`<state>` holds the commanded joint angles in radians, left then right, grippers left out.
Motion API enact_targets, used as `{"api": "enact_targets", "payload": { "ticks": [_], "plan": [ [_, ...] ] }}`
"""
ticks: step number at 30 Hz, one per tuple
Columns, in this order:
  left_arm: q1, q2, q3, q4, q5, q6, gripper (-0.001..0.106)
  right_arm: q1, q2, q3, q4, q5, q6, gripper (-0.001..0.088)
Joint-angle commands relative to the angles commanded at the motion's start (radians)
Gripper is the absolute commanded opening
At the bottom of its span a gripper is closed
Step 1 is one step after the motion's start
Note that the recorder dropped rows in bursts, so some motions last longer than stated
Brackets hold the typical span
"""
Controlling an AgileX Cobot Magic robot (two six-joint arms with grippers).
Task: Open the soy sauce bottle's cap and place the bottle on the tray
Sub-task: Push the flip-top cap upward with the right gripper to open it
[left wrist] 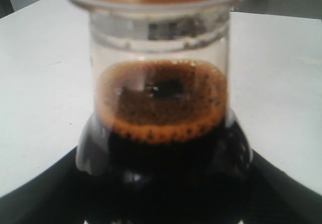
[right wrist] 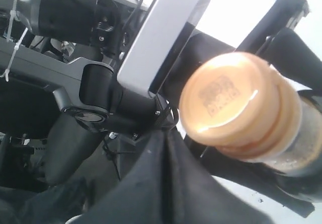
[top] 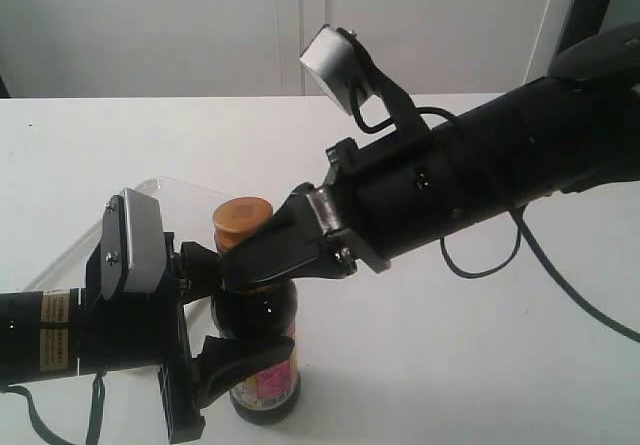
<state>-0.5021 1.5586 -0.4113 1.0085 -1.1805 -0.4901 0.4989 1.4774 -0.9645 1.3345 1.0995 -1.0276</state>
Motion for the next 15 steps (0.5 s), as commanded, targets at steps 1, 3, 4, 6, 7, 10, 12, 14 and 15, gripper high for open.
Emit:
{"api": "enact_targets", "payload": {
  "ticks": [1, 3, 4, 6, 7, 10, 12, 14, 15],
  "plan": [
    [0.0, 0.0, 0.0, 0.0, 0.0, 0.0, 0.0, 0.0, 0.0, 0.0, 0.002, -0.002, 0.0, 0.0],
    [0.0, 0.0, 0.0, 0.0, 0.0, 0.0, 0.0, 0.0, 0.0, 0.0, 0.004, -0.006, 0.0, 0.0],
    [0.0, 0.0, 0.0, 0.0, 0.0, 0.0, 0.0, 0.0, 0.0, 0.0, 0.006, -0.006, 0.0, 0.0],
    [0.0, 0.0, 0.0, 0.0, 0.0, 0.0, 0.0, 0.0, 0.0, 0.0, 0.006, -0.011, 0.0, 0.0],
    [0.0, 0.0, 0.0, 0.0, 0.0, 0.0, 0.0, 0.0, 0.0, 0.0, 0.006, -0.015, 0.0, 0.0],
    [0.0, 0.0, 0.0, 0.0, 0.0, 0.0, 0.0, 0.0, 0.0, 0.0, 0.006, -0.036, 0.0, 0.0],
    [0.0, 0.0, 0.0, 0.0, 0.0, 0.0, 0.0, 0.0, 0.0, 0.0, 0.006, -0.041, 0.0, 0.0],
    [0.0, 0.0, 0.0, 0.0, 0.0, 0.0, 0.0, 0.0, 0.0, 0.0, 0.006, -0.054, 0.0, 0.0],
    [0.0, 0.0, 0.0, 0.0, 0.0, 0.0, 0.0, 0.0, 0.0, 0.0, 0.006, -0.064, 0.0, 0.0]
  ]
}}
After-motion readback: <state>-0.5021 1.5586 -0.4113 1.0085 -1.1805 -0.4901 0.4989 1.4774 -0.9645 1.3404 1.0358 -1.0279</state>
